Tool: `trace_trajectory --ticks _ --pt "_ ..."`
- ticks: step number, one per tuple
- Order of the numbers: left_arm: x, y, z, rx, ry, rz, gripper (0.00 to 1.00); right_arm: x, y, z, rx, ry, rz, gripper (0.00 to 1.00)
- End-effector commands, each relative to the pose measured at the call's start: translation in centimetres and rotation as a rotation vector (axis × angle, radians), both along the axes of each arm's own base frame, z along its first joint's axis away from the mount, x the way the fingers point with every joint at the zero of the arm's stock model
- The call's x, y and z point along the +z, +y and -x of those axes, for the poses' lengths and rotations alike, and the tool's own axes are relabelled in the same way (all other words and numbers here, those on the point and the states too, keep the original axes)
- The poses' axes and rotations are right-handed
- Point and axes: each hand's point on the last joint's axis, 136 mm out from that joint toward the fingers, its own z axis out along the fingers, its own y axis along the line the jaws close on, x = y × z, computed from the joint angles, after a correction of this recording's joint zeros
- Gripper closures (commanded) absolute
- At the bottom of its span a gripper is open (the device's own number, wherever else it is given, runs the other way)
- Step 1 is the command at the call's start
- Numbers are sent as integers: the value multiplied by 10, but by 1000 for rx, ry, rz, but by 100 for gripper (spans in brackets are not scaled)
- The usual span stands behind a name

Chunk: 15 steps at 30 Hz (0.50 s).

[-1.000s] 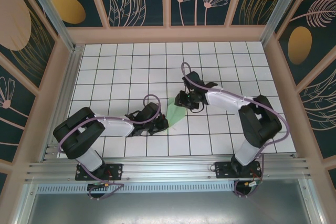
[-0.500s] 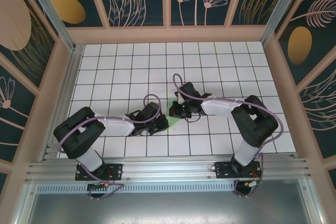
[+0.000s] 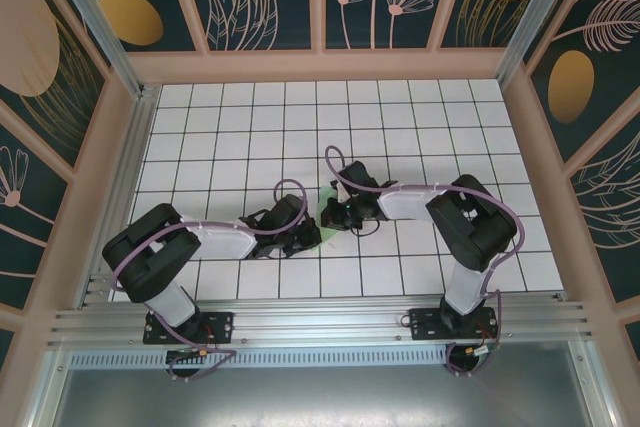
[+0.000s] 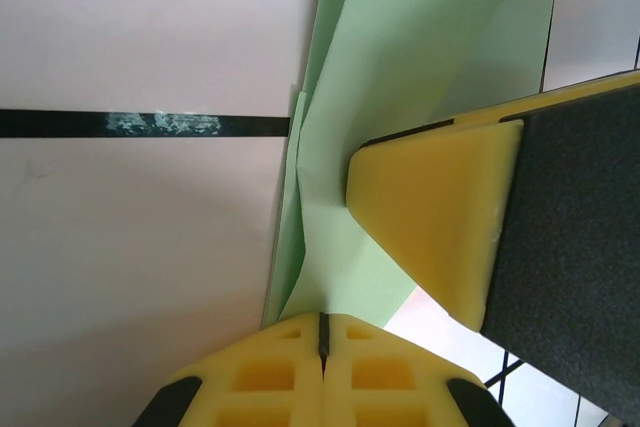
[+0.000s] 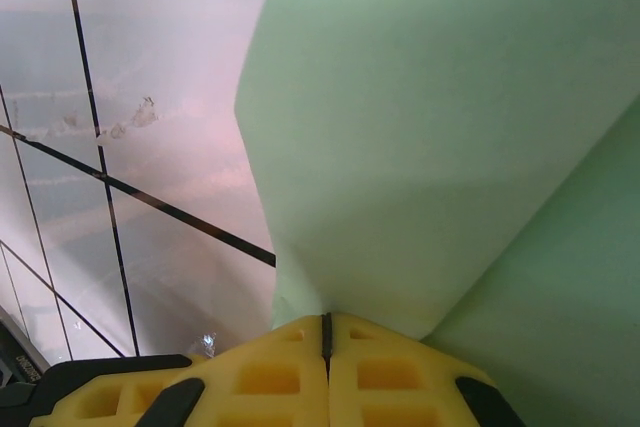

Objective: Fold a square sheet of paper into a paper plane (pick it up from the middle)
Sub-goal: Fourth fold the wing at the center of the table.

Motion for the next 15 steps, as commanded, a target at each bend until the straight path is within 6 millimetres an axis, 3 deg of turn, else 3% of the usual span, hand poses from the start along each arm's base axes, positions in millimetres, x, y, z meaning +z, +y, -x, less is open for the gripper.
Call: trace_trajectory --ticks 1,15 --pt "-45 41 29 4 128 -191 100 -11 -7 -7 -16 1 20 92" --pt "-52 48 37 -6 151 -214 100 -16 -34 -48 -84 -33 43 92"
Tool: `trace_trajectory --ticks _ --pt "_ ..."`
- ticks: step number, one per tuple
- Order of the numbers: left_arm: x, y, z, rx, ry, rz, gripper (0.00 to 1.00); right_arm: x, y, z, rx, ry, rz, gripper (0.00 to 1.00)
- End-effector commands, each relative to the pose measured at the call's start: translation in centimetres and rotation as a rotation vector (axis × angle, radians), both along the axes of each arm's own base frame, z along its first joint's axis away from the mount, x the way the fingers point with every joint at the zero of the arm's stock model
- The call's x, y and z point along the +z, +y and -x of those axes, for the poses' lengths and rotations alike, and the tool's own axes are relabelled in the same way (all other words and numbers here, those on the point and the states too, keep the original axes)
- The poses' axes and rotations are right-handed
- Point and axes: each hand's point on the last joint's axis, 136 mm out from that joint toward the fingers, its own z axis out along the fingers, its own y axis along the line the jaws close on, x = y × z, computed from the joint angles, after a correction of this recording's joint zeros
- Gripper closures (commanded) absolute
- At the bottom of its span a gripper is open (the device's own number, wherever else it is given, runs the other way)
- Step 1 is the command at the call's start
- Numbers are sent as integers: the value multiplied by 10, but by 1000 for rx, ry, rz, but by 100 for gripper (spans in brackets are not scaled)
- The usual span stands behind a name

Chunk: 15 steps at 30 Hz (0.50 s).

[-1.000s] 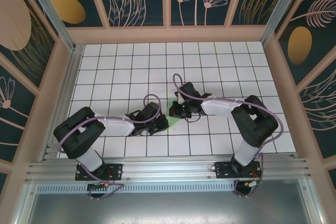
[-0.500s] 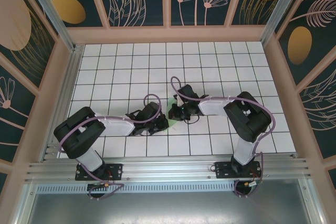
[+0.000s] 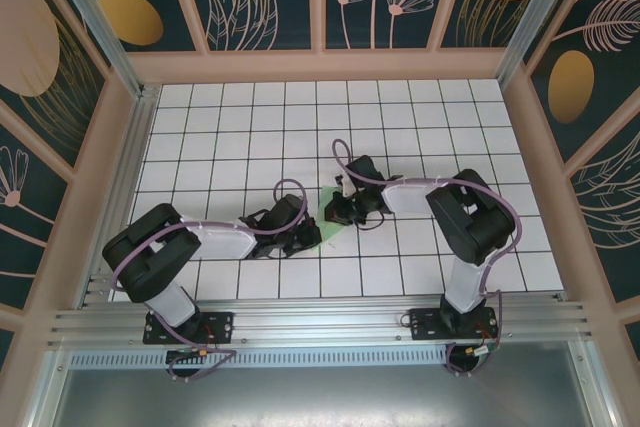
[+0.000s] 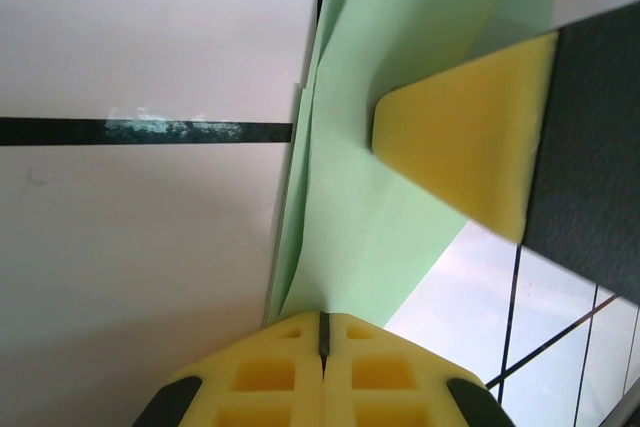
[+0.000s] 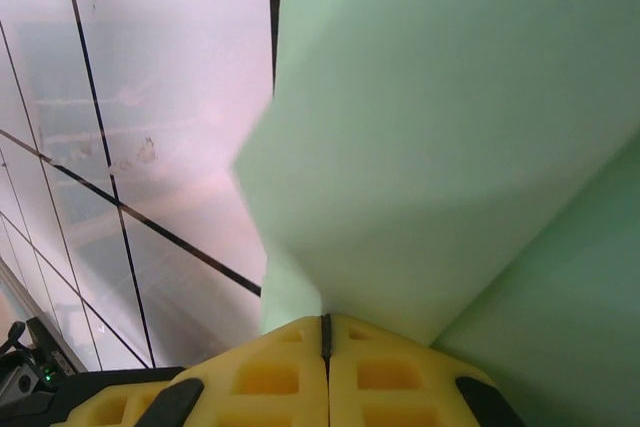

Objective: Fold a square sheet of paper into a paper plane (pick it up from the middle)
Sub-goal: Fourth fold the wing at the center of the table.

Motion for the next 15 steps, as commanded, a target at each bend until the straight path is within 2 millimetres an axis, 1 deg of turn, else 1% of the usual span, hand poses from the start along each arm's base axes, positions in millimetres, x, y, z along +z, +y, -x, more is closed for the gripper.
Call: trace_trajectory --ticks 1,7,8,10,15 --pt "-53 49 38 -7 155 -215 100 -16 -24 -33 -68 -63 87 92" --pt "-55 50 41 -12 164 -222 100 -18 -23 -41 -52 -76 89 92" --pt "-55 50 41 -11 166 -222 100 -17 -32 -50 -79 -78 88 92" --pt "-55 50 42 -14 167 -222 100 -18 -32 -55 -76 -82 87 92" --pt "-57 51 43 -18 172 -227 100 -21 -32 -59 -61 -80 94 91"
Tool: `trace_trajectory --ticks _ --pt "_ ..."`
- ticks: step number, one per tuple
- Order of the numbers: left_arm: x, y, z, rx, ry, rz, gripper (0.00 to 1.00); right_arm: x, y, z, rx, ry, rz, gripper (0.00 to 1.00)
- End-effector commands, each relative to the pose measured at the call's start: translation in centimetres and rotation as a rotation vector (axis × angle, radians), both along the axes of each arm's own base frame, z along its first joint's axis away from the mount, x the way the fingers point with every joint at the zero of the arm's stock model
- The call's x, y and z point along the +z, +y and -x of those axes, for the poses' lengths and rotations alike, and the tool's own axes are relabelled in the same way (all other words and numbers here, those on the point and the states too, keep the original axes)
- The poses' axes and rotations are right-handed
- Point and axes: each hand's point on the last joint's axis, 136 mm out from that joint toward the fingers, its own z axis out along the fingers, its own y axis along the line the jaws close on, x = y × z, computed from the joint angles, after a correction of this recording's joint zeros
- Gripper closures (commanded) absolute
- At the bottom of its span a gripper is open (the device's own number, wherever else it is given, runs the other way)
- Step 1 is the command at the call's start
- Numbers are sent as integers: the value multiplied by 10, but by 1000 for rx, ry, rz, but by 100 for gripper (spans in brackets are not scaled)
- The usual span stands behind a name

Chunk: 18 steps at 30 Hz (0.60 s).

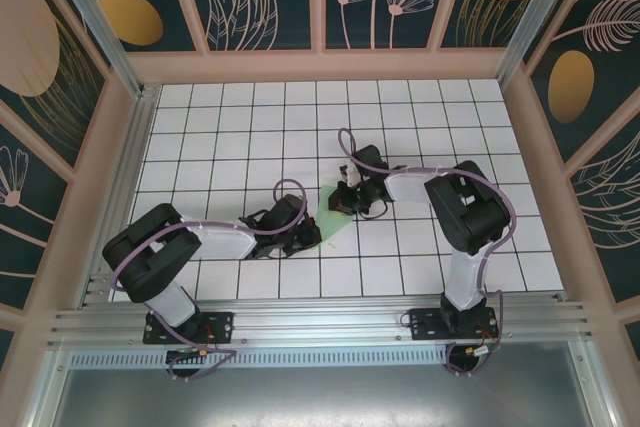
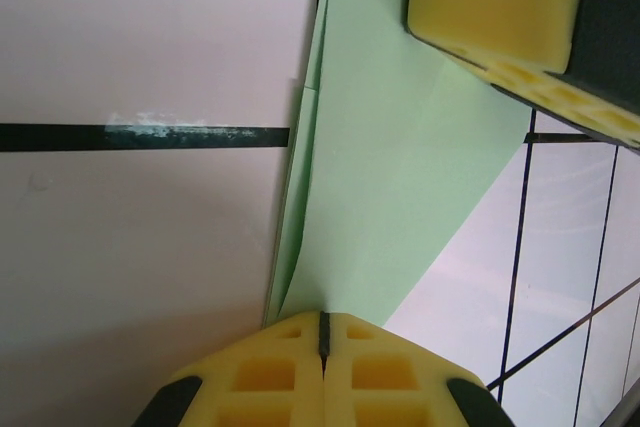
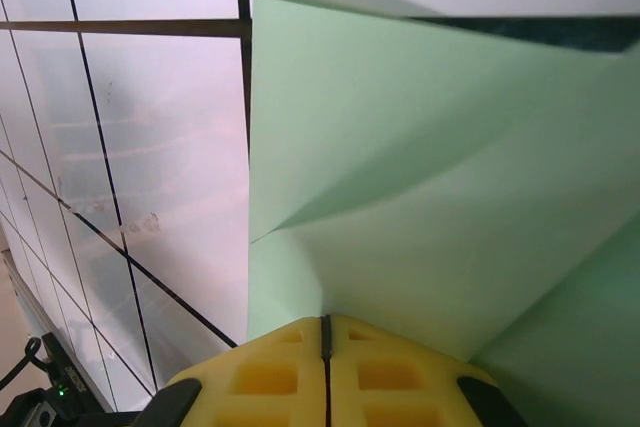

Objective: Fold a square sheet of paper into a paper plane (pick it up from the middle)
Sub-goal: Fourth fold the wing at the center of the table.

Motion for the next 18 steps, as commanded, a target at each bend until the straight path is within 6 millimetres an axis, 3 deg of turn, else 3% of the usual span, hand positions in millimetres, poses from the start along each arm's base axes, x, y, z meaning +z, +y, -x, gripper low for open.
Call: trace_trajectory --ticks 1,6,18 --pt "-57 52 44 -17 178 -233 100 -21 -23 -29 -60 -74 118 91" --pt "-57 53 46 -17 181 -234 100 -23 -26 -35 -56 -83 121 91" --pt "-57 57 50 -19 188 -243 100 -18 -51 -85 -100 -124 82 90"
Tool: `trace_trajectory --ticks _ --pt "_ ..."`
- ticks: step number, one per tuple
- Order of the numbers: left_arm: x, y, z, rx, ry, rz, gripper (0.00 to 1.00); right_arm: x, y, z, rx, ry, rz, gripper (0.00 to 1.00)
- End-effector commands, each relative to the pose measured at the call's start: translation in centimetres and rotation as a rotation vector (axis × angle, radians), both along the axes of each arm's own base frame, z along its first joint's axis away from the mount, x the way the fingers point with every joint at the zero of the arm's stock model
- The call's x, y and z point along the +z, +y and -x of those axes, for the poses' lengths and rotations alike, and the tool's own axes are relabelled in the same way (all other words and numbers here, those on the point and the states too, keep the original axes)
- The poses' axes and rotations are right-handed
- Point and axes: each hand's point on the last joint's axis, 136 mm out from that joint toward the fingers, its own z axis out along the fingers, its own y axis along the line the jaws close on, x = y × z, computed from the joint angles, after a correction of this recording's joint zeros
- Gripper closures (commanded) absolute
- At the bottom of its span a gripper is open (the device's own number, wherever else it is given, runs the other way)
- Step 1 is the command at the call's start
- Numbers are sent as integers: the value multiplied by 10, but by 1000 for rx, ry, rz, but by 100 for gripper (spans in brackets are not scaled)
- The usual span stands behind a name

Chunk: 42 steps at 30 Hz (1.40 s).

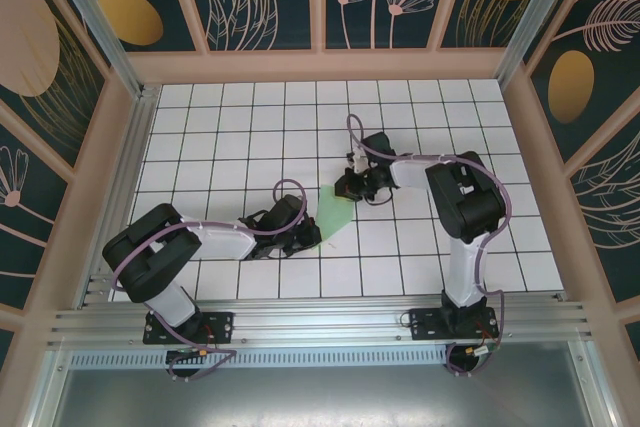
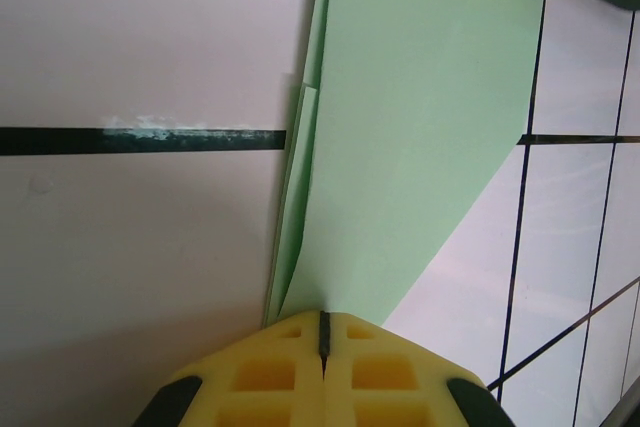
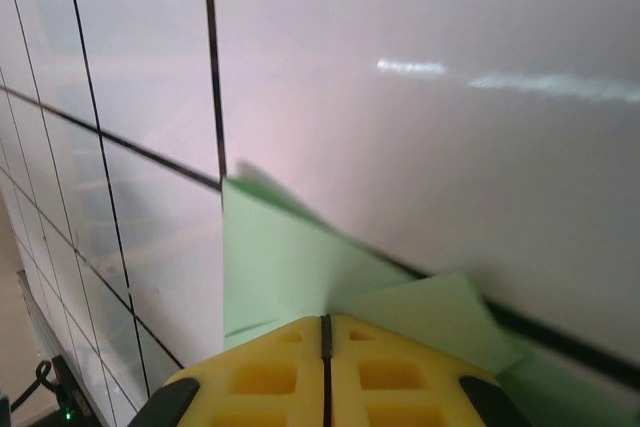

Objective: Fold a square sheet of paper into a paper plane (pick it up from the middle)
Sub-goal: Fourth fold the wing at the center of the table.

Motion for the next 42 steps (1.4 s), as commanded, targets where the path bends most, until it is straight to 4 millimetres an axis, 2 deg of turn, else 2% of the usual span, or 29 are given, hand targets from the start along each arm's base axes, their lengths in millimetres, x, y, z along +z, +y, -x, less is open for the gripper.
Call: trace_trajectory --ticks 1,6,8,10,13,15,18,21,27,32,38,42 --pt "-57 57 50 -17 195 -248 100 -20 -34 -41 -87 -84 108 90" --pt "-55 57 49 -12 190 -243 100 -12 -47 -68 -126 -124 97 90" --pt "-54 55 47 -11 186 -241 100 4 -49 -81 -140 -159 88 90" --pt "-53 53 45 -12 180 -238 100 34 -46 -90 -137 -220 68 89" --pt "-52 51 43 -8 174 -235 100 70 -48 -85 -155 -278 52 88" --pt "-51 49 41 -7 169 -233 100 84 -47 -66 -161 -284 24 87" --pt "-50 47 39 -5 162 -226 100 79 -36 -25 -142 -241 31 86" --pt "-50 47 38 -3 160 -225 100 62 -21 14 -124 -168 50 88" --pt "-51 47 37 1 157 -222 100 34 10 72 -69 -33 49 92" --pt "-51 46 37 -7 153 -223 100 23 25 92 -19 18 41 94" --pt "-51 45 36 -8 153 -219 100 15 39 101 15 47 47 100" --pt "-52 44 37 -11 156 -218 100 8 50 109 47 77 39 100"
